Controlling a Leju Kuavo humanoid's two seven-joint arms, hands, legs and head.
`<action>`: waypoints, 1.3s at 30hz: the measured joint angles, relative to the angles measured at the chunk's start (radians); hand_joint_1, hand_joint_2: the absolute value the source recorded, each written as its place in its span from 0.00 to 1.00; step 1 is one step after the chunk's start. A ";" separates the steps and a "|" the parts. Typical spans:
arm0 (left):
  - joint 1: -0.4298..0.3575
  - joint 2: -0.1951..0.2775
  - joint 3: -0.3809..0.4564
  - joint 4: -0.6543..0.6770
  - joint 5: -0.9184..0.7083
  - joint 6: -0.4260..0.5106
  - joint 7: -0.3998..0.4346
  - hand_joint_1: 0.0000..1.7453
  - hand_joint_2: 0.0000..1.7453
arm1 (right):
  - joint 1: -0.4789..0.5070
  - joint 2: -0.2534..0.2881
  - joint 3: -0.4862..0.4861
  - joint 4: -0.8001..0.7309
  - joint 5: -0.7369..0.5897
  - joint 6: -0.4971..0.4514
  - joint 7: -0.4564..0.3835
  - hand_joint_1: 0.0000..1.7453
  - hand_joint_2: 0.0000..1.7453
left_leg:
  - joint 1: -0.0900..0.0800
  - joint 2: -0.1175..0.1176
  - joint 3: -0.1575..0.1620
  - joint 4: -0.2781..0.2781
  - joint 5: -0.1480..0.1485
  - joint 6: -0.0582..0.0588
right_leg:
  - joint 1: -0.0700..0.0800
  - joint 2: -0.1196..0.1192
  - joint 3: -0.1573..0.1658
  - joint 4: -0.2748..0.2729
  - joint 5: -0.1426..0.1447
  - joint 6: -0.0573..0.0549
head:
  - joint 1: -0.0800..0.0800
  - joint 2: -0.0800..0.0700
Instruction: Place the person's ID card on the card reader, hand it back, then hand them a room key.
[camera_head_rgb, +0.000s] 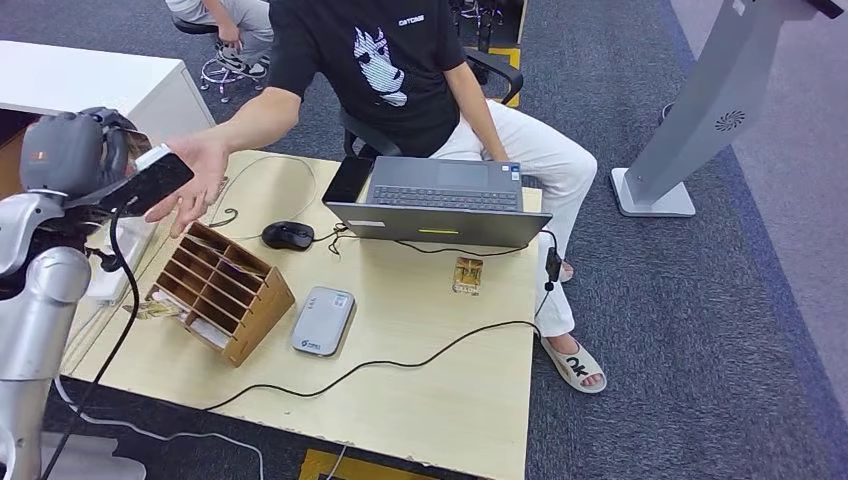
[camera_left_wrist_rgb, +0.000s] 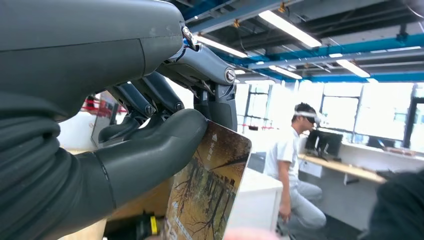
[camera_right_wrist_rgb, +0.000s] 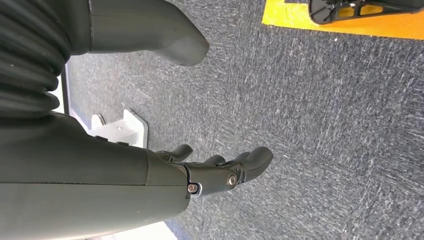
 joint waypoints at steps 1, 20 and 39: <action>-0.034 0.001 0.000 0.025 -0.005 -0.004 0.007 1.00 1.00 | 0.000 0.000 0.000 0.000 0.004 0.000 0.000 0.00 1.00 | 0.000 0.000 0.000 0.000 0.000 0.000 | 0.000 0.000 0.000 0.000 0.000 0.000 | 0.000 0.000; -0.099 -0.107 0.000 0.102 0.081 0.102 -0.037 0.00 1.00 | -0.004 -0.001 -0.019 0.000 0.015 0.000 0.009 0.00 1.00 | -0.001 0.001 0.000 0.000 0.001 0.000 | 0.000 0.001 0.000 0.000 0.002 0.001 | 0.000 0.000; -0.002 -0.098 0.001 -0.075 0.125 0.119 -0.062 0.00 1.00 | -0.004 -0.002 -0.042 0.000 0.004 0.003 0.009 0.00 1.00 | -0.001 0.001 0.000 0.000 0.001 0.000 | 0.000 0.001 0.001 0.000 0.002 0.001 | 0.000 0.000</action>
